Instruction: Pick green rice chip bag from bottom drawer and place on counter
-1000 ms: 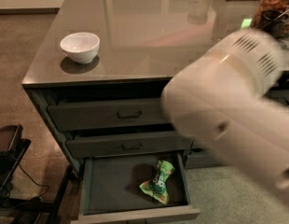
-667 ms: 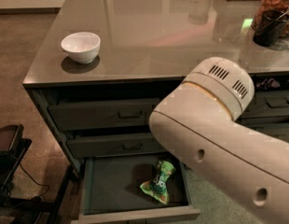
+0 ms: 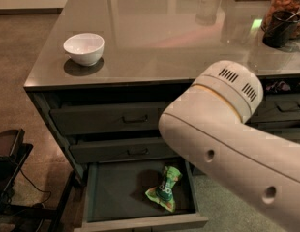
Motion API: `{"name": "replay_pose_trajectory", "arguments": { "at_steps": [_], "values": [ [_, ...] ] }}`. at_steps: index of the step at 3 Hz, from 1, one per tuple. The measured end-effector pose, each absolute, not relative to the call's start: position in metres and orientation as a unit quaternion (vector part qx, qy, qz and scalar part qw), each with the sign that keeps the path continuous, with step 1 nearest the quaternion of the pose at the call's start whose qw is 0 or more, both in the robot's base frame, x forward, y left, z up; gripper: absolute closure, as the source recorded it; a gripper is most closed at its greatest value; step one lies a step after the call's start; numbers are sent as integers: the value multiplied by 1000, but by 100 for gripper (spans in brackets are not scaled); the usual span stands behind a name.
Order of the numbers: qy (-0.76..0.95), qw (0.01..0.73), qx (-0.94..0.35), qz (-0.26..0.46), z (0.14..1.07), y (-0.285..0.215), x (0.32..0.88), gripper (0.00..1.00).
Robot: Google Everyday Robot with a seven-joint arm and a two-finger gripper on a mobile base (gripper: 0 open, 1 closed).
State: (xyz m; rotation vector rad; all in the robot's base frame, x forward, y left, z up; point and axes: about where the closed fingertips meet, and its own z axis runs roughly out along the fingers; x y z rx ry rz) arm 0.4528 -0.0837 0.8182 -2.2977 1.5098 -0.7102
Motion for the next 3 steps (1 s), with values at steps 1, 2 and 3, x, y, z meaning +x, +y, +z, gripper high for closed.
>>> {"name": "replay_pose_trajectory", "arguments": {
  "at_steps": [1, 2, 3],
  "values": [
    [533, 163, -797, -233, 806, -89, 465, 100],
    [542, 179, -790, -224, 793, -99, 481, 100],
    [558, 193, -781, -205, 781, -112, 498, 100]
  ]
}}
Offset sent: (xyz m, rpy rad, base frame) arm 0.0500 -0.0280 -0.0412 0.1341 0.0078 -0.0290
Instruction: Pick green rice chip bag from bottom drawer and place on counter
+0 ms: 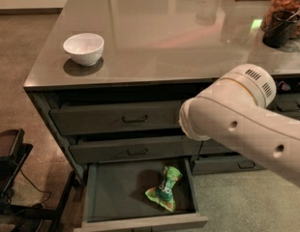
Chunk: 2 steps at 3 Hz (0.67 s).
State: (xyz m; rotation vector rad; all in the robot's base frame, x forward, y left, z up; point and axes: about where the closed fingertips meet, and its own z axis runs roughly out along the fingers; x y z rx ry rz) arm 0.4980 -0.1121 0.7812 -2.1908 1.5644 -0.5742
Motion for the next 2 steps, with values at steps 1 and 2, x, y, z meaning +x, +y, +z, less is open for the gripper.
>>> {"name": "replay_pose_trajectory", "arguments": {
  "at_steps": [1, 2],
  "values": [
    [574, 197, -777, -165, 750, -121, 513, 100],
    [590, 180, -779, -112, 696, -126, 525, 100]
  ]
}}
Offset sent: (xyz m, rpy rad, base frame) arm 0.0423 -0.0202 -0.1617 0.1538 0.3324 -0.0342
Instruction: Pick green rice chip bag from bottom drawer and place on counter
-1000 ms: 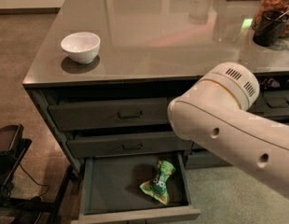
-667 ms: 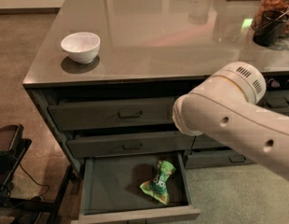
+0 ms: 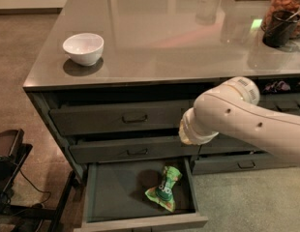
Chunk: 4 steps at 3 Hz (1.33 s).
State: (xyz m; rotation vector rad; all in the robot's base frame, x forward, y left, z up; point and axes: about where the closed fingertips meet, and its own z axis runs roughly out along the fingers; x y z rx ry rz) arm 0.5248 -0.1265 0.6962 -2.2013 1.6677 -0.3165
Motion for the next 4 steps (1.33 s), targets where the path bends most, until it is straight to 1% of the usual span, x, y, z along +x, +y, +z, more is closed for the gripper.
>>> {"name": "replay_pose_trajectory", "arguments": {
  "at_steps": [1, 2, 3, 4],
  "values": [
    [601, 147, -784, -47, 633, -128, 525, 100],
    [605, 137, -784, -27, 610, -127, 520, 100],
    [604, 136, -785, -27, 607, -128, 520, 100],
    [588, 140, -796, -30, 566, -147, 527, 100]
  ]
}}
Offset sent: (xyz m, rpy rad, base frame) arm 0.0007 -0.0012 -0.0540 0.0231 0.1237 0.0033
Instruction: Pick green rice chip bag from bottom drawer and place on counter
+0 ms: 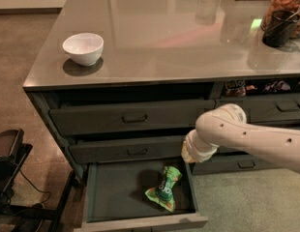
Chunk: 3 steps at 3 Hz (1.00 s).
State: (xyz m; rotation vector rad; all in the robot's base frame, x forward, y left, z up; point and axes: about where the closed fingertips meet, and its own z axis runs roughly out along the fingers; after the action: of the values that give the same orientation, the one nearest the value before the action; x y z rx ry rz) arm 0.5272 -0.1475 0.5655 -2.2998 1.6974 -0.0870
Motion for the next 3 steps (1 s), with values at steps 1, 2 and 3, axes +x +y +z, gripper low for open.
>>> {"name": "replay_pose_trajectory", "arguments": {
  "at_steps": [1, 2, 3],
  "values": [
    [582, 150, -799, 1, 504, -179, 538, 100],
    [599, 199, -774, 54, 459, -204, 555, 100],
    [590, 221, -775, 61, 436, -206, 572, 100]
  ]
}}
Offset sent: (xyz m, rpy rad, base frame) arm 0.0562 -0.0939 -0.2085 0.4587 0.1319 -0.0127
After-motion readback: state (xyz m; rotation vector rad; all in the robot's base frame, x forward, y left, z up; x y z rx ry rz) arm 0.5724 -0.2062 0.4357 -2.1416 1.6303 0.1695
